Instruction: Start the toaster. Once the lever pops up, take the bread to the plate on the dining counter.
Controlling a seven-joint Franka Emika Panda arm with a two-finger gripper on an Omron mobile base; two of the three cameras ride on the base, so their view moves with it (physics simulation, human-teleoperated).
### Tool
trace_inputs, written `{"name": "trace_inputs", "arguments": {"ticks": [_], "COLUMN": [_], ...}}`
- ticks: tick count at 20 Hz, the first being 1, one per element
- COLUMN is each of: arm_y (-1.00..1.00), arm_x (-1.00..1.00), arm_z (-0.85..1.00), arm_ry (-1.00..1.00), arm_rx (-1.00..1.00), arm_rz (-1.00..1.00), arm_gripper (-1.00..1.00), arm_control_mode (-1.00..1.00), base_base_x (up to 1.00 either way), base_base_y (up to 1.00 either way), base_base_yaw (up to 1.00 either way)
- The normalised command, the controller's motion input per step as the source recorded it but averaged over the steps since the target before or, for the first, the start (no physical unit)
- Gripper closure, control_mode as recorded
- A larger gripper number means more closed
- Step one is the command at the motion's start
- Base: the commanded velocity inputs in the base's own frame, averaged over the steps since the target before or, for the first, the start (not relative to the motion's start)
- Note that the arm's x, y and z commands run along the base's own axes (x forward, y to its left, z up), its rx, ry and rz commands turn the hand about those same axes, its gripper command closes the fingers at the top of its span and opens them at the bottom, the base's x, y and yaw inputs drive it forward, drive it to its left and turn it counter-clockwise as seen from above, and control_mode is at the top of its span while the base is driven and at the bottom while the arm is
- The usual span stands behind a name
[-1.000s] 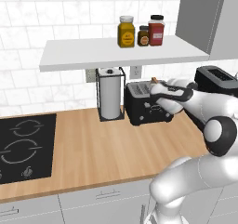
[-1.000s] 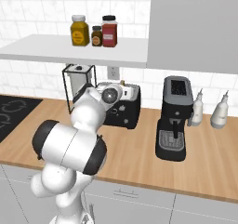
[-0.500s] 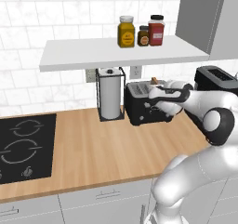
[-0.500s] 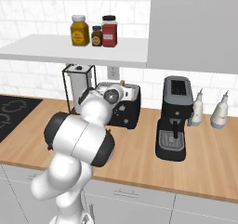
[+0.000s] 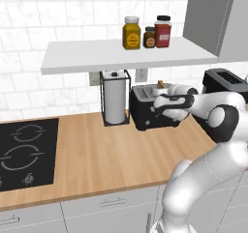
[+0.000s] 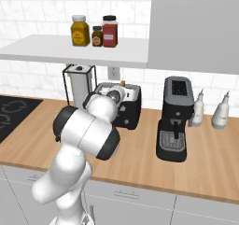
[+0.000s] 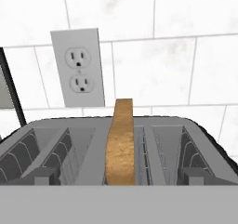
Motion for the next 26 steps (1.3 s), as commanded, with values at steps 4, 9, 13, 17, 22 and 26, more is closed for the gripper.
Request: {"name": "trace_inputs", "arguments": {"ticks": [4,9,13,17,22,26], "arm_y": [-0.01,0.0,0.0,0.0,0.0,0.01], "arm_x": [0.23,0.2,0.0,-0.26,-0.33,-0.02], "arm_z": [-0.11,-0.05,0.0,0.0,0.06,0.31], "arm_ry": [0.0,0.0,-0.07,-0.12,-0.17,-0.21], "arm_rx": [0.0,0.0,0.0,0.0,0.06,0.04], "arm_rz": [0.0,0.0,0.0,0.0,-0.06,-0.09], "arm_gripper": [-1.0,1.0,1.0,1.0,1.0,1.0], "arm_control_mode": [-1.0,-1.0,-1.0,-1.0,-1.0,-1.0], "base_base_x": [0.0,0.0,0.0,0.0,0.0,0.0], "base_base_y": [0.0,0.0,0.0,0.0,0.0,0.0], "base_base_yaw": [0.0,0.0,0.0,0.0,0.0,0.0]}}
